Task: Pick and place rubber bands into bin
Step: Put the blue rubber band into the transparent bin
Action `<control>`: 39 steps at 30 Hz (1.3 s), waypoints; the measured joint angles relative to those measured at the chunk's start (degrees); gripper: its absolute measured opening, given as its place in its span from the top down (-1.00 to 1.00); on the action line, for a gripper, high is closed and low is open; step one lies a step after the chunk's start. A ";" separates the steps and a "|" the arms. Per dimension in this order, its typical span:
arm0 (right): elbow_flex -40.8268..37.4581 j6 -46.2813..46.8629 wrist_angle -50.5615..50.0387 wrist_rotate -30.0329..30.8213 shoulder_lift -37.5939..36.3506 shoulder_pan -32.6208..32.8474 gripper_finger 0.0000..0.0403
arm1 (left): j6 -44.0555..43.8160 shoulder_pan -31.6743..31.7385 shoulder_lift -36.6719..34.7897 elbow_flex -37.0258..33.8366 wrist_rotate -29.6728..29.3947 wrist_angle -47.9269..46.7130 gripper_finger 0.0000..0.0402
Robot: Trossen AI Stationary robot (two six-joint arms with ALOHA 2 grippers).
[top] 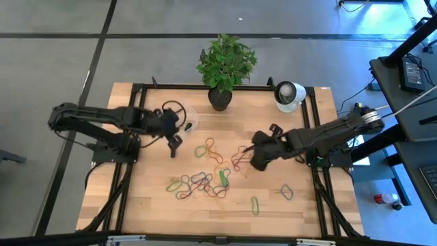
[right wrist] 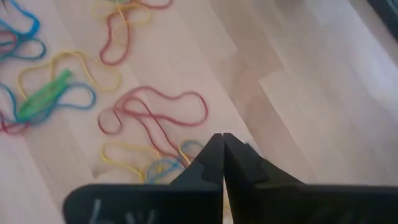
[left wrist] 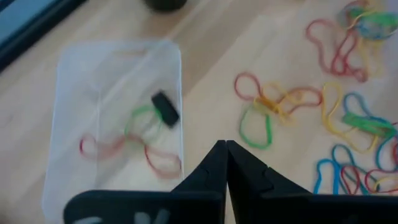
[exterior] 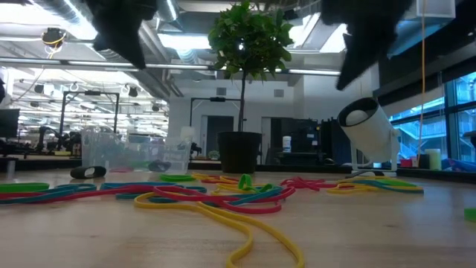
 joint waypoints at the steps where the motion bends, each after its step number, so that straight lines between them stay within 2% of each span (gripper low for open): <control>1: -2.95 0.60 2.00 -0.20 -2.44 0.35 0.98 | -3.44 -2.12 1.07 0.77 -1.26 -1.44 0.99; 8: -21.21 2.01 14.62 -2.94 -21.18 0.67 0.95 | -27.92 -13.52 12.23 6.33 -3.41 -10.39 0.99; 12: -26.74 0.53 17.36 -2.96 -29.60 0.11 0.94 | -38.96 -17.88 18.97 8.57 -2.39 -12.50 0.99; 16: -28.90 -2.65 17.84 -2.96 -35.34 -0.71 0.94 | -46.23 -21.18 24.96 11.45 0.08 -12.46 0.99; 22: -29.31 -7.47 17.86 -3.37 -39.52 -1.89 0.94 | -48.37 -24.28 32.29 15.17 4.74 -12.18 0.99; 27: -29.31 -8.68 17.73 -3.42 -39.88 -2.30 0.94 | -48.18 -24.99 36.06 15.48 12.91 -10.27 0.94; 35: -29.31 -9.89 17.47 -5.00 -39.87 -2.28 0.94 | -47.67 -25.74 40.64 15.48 21.08 -7.84 0.60; 39: -29.31 -9.78 17.45 -5.00 -39.86 -2.28 0.94 | -47.47 -25.56 42.30 15.48 20.73 -6.33 0.43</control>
